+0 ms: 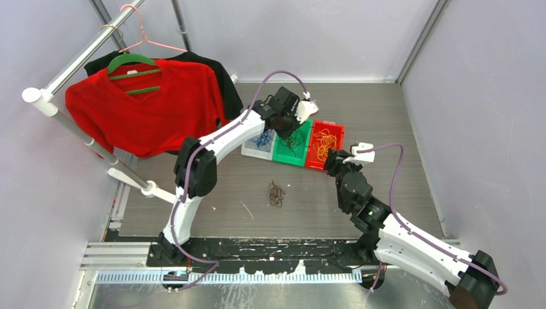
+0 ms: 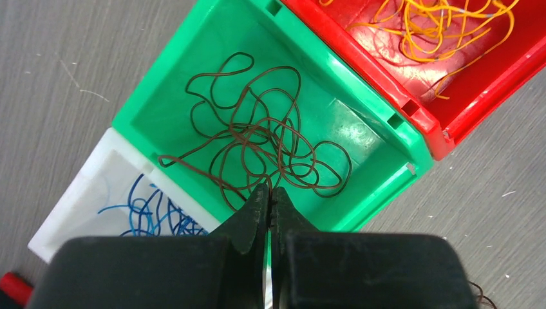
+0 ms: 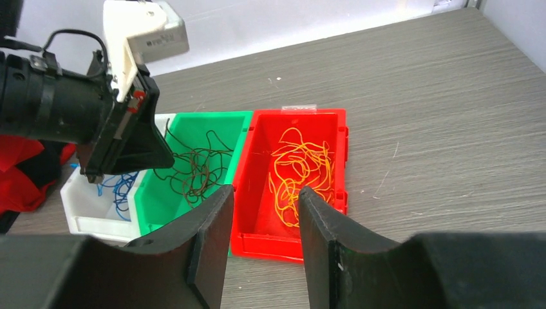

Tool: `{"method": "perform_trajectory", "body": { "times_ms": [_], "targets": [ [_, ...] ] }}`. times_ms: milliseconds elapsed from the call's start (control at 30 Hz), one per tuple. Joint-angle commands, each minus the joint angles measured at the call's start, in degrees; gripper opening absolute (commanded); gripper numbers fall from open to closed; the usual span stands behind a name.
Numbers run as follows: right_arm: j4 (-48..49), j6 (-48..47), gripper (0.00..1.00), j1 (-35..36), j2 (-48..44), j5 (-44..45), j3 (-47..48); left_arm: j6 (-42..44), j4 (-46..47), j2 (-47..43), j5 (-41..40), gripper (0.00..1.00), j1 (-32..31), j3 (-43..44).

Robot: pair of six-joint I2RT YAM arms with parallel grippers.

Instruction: Untangle the cables

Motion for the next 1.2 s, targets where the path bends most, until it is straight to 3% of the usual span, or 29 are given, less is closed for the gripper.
{"method": "perform_trajectory", "body": {
  "times_ms": [0,167,267,367,567,667,800,933,1167],
  "targets": [
    [0.92,-0.20,0.47,-0.93,0.74,0.50,3.05,4.25,3.63,1.27,-0.18,0.00,-0.82,2.10],
    [0.38,-0.32,0.46,-1.42,2.69,-1.72,4.63,7.75,4.22,4.21,-2.58,0.00,-1.70,2.73],
    [-0.14,-0.38,0.46,-1.60,3.31,-3.50,5.29,7.13,-4.18,5.77,0.47,0.21,-1.71,10.82],
    [-1.61,0.64,0.48,-2.19,3.67,-5.35,6.50,8.30,-14.37,5.77,4.03,0.48,-1.66,18.39],
    [-5.56,1.52,0.50,-2.98,3.82,-10.23,8.75,10.53,-27.48,-2.88,15.17,0.93,-0.95,20.18],
    [-7.82,1.55,0.50,-3.15,4.58,-13.90,10.54,10.88,-30.25,-8.54,16.54,0.96,-0.22,17.73],
    [-12.43,1.46,0.59,-3.22,10.38,-25.12,14.46,11.19,-33.63,-17.19,18.46,0.98,2.56,10.33],
    [-12.34,4.13,0.65,-2.72,20.72,-38.19,15.99,11.02,-31.07,-27.36,19.69,0.99,7.28,-6.52],
    [-5.44,5.51,0.64,-0.29,36.31,-48.21,15.14,9.22,-22.60,-41.57,22.27,1.00,15.13,-29.69]
  ]
}}
